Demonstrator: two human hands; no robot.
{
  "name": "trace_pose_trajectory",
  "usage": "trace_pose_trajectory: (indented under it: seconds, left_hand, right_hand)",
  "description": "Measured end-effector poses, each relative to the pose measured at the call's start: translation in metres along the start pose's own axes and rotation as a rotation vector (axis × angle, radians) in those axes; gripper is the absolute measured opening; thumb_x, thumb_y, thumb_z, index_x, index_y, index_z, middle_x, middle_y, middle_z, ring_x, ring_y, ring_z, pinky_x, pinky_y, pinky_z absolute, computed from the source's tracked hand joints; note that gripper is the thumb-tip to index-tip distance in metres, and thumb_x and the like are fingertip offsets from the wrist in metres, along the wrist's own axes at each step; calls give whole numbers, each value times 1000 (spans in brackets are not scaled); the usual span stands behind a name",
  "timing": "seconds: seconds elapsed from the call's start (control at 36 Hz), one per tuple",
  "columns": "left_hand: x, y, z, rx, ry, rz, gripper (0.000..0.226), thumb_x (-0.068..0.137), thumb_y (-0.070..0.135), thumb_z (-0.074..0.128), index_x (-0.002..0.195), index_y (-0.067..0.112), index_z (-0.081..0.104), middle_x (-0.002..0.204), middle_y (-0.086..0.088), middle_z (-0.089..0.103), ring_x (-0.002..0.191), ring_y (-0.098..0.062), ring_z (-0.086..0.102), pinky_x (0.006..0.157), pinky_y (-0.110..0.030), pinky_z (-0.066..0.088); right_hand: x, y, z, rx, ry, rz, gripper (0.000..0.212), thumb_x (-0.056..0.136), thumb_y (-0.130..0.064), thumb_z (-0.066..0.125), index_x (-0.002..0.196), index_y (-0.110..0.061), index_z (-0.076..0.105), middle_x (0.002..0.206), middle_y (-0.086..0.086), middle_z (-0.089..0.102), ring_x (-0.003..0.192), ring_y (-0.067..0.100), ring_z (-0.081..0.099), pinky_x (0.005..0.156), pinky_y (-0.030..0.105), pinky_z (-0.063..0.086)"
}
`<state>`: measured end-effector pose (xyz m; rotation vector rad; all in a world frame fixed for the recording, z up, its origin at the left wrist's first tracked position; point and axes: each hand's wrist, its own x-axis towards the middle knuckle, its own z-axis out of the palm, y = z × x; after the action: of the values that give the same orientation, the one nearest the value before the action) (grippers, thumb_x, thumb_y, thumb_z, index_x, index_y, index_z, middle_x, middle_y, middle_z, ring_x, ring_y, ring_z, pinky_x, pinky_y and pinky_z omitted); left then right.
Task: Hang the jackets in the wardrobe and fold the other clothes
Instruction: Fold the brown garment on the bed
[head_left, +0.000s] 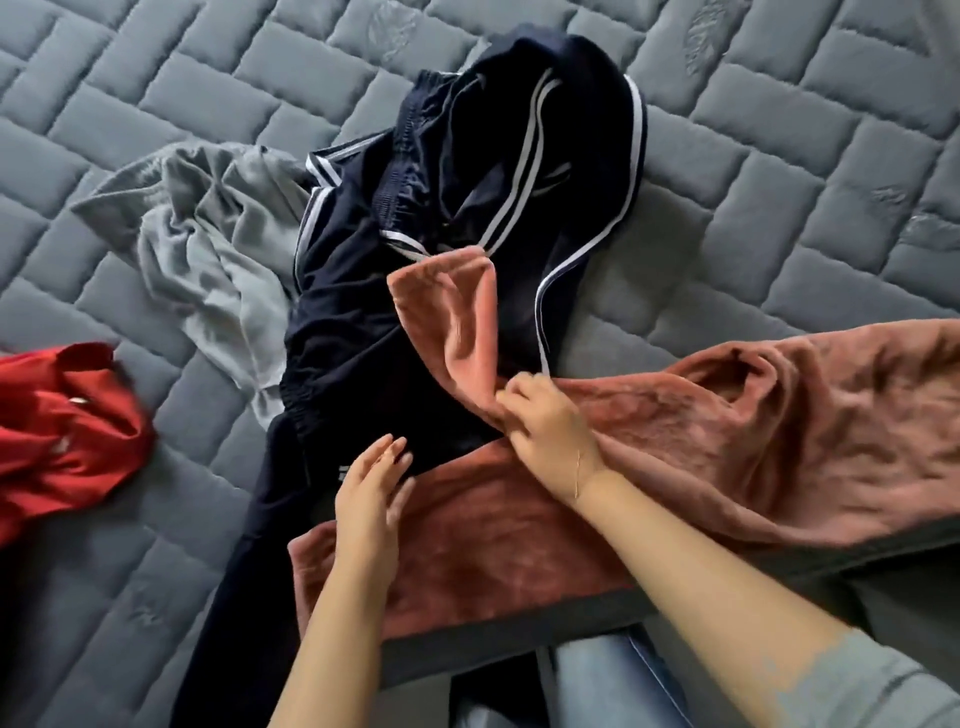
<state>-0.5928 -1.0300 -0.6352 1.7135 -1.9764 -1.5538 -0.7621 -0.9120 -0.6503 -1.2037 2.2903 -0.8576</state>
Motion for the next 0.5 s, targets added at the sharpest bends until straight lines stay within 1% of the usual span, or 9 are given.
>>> trace_pose_trajectory:
  seconds: [0.08,0.14,0.17,0.19,0.25,0.31,0.36,0.42,0.5]
  left_hand:
    - [-11,-5,-12,-163,-8,-50,32,102,7,33,131,9,47,129,-8,54,116,-22,54,89,-29,45]
    - [-13,-6,-13,-612,-71,-316,40,103,2,31,142,-4,35,133,-3,47,130,-25,44,93,-19,46]
    - [-13,-10,-14,-695,-98,-358,44,102,-2,33,145,-8,27,137,-2,41,136,-24,37,93,-10,42]
    - [-15,-11,-13,-642,-138,-321,48,101,-1,38,147,-6,24,142,-2,37,137,-20,34,92,-5,39]
    - [-20,-2,-12,-508,-127,-207,54,96,13,54,145,15,32,146,0,37,132,-14,39,99,-19,39]
    - [-17,5,1,-344,-126,-125,53,90,20,65,134,33,39,146,3,37,132,-12,39,104,-29,36]
    - [-14,9,17,-25,-179,133,53,84,26,72,130,30,46,139,5,41,131,-12,38,107,-28,33]
    - [-6,8,38,233,-236,366,58,80,33,73,133,21,52,139,2,43,132,-16,37,107,-21,26]
    - [8,5,68,642,-294,488,77,82,46,69,147,25,34,154,4,30,138,-18,29,108,-33,31]
  right_hand:
    - [-44,-13,15,-39,-147,-134,43,55,8,67,95,-5,69,94,11,64,82,33,63,68,34,54]
    - [-72,-13,29,-59,-292,-159,56,53,8,69,106,-8,70,104,11,66,92,32,65,77,36,55]
    - [-85,-11,36,-85,-367,-158,60,56,6,67,114,-8,67,112,12,65,101,32,63,87,39,53]
    - [-97,-9,42,-106,-431,-144,64,61,3,64,124,-8,62,123,14,61,112,33,59,98,42,47]
    - [-116,-6,50,-155,-512,-86,66,70,-3,62,135,-10,53,137,13,51,128,31,49,112,46,29]
    - [-125,-5,54,-191,-509,-51,64,69,-6,67,131,-10,57,136,12,54,127,30,51,111,49,20]
    - [-129,-4,57,-143,-484,10,62,70,-5,68,131,-10,58,138,13,53,130,29,49,112,48,15]
    - [-132,-4,60,-30,-438,70,62,81,-3,55,141,-14,47,152,7,34,144,23,28,120,36,2]
    - [-138,-9,65,54,-351,95,68,82,0,49,146,-23,40,157,-3,23,147,16,14,121,35,9]
